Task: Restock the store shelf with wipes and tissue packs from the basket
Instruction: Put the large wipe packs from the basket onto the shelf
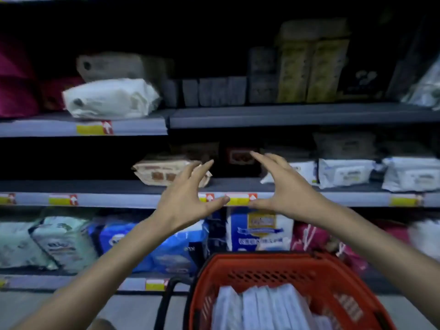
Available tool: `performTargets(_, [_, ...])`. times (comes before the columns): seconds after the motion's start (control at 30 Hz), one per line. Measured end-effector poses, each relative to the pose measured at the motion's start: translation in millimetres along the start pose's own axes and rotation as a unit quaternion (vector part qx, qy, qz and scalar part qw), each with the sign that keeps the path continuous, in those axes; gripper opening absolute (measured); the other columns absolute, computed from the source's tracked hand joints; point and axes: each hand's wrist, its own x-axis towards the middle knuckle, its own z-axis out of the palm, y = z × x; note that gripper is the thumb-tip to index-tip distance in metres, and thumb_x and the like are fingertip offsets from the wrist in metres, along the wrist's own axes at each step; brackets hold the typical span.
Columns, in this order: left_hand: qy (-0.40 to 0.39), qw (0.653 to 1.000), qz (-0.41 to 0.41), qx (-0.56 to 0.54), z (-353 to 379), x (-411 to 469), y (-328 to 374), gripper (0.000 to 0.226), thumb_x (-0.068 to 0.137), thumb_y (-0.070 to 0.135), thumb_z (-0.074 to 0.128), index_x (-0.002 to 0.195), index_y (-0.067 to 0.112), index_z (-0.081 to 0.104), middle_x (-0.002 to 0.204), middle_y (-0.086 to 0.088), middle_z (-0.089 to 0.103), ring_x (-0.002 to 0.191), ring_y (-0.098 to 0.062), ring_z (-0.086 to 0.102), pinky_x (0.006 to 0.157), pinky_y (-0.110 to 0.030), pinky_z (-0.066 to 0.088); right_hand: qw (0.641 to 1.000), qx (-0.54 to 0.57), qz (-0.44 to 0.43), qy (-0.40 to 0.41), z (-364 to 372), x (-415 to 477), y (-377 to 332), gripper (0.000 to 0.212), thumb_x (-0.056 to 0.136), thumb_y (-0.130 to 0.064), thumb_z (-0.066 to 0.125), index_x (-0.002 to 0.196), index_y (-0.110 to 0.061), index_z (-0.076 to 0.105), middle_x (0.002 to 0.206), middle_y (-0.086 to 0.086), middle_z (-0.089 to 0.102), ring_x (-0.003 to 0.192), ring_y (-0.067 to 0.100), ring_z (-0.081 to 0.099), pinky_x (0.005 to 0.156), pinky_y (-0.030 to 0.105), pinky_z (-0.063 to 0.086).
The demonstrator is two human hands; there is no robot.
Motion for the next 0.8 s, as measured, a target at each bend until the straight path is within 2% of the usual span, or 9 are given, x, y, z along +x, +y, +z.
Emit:
performTargets(0.1, [-0.054, 0.998, 0.015, 0.007, 50, -14, 9, 0.106, 0.071, 0.091, 0.046, 0.162, 0.041, 0.024, 0.166, 0.007, 0.026, 0.149, -0.020, 0.037, 0.112, -0.046, 0.045, 0.999, 0.014, 0.019, -0.030, 18, -37, 40, 0.110, 0.077, -0.052, 0.085, 0.161, -0.043, 0.014, 0.165, -0.007, 0.020, 0.150, 0.017, 0.027, 0.116, 0.039, 0.037])
performTargets(0.23, [-0.125, 0.992, 0.015, -0.012, 114, -38, 10, 0.103, 0.071, 0.085, 0.055, 0.160, 0.038, 0.032, 0.159, 0.006, 0.037, 0.143, -0.018, 0.043, 0.111, -0.044, 0.046, 0.997, 0.018, 0.044, -0.061, 55, -84, 89, 0.107, 0.073, -0.034, 0.090, 0.160, -0.029, 0.028, 0.153, 0.001, 0.041, 0.142, 0.017, 0.041, 0.117, 0.030, 0.035])
performTargets(0.3, [-0.171, 0.985, 0.019, -0.003, 146, -54, 6, 0.103, 0.071, 0.086, 0.054, 0.159, 0.037, 0.033, 0.158, 0.005, 0.038, 0.142, -0.019, 0.045, 0.112, -0.044, 0.046, 0.993, 0.009, 0.061, -0.099, 78, -105, 110, 0.104, 0.072, -0.031, 0.090, 0.158, -0.025, 0.033, 0.149, 0.005, 0.046, 0.138, 0.020, 0.046, 0.114, 0.024, 0.034])
performTargets(0.4, [-0.243, 0.970, 0.031, 0.014, 190, -78, 2, 0.104, 0.071, 0.088, 0.051, 0.159, 0.036, 0.033, 0.159, 0.004, 0.038, 0.142, -0.021, 0.046, 0.112, -0.046, 0.045, 0.980, 0.008, 0.076, -0.182, 115, -134, 132, 0.100, 0.076, -0.029, 0.088, 0.158, -0.018, 0.033, 0.152, 0.007, 0.045, 0.141, 0.021, 0.042, 0.109, 0.017, 0.028])
performTargets(0.5, [-0.313, 0.947, 0.043, 0.060, 225, -99, -4, 0.108, 0.067, 0.093, 0.040, 0.160, 0.038, 0.029, 0.160, 0.006, 0.035, 0.143, -0.024, 0.043, 0.111, -0.051, 0.044, 0.954, 0.018, 0.091, -0.286, 155, -155, 146, 0.106, 0.076, -0.040, 0.087, 0.161, -0.020, 0.026, 0.153, 0.007, 0.041, 0.142, 0.025, 0.039, 0.115, 0.029, 0.033])
performTargets(0.6, [-0.361, 0.926, 0.060, 0.089, 251, -120, -9, 0.104, 0.072, 0.093, 0.049, 0.159, 0.040, 0.028, 0.158, 0.007, 0.037, 0.142, -0.024, 0.043, 0.110, -0.053, 0.042, 0.922, 0.001, 0.103, -0.374, 186, -170, 150, 0.116, 0.075, -0.055, 0.083, 0.163, -0.023, 0.016, 0.155, 0.012, 0.037, 0.142, 0.030, 0.038, 0.113, 0.040, 0.038])
performTargets(0.8, [-0.455, 0.883, 0.081, 0.087, 275, -147, -11, 0.108, 0.071, 0.096, 0.051, 0.161, 0.043, 0.019, 0.166, 0.001, 0.031, 0.151, -0.024, 0.032, 0.119, -0.050, 0.031, 0.904, -0.007, 0.110, -0.413, 213, -190, 146, 0.115, 0.072, -0.057, 0.083, 0.160, -0.031, 0.014, 0.142, 0.006, 0.044, 0.134, 0.028, 0.042, 0.108, 0.042, 0.043])
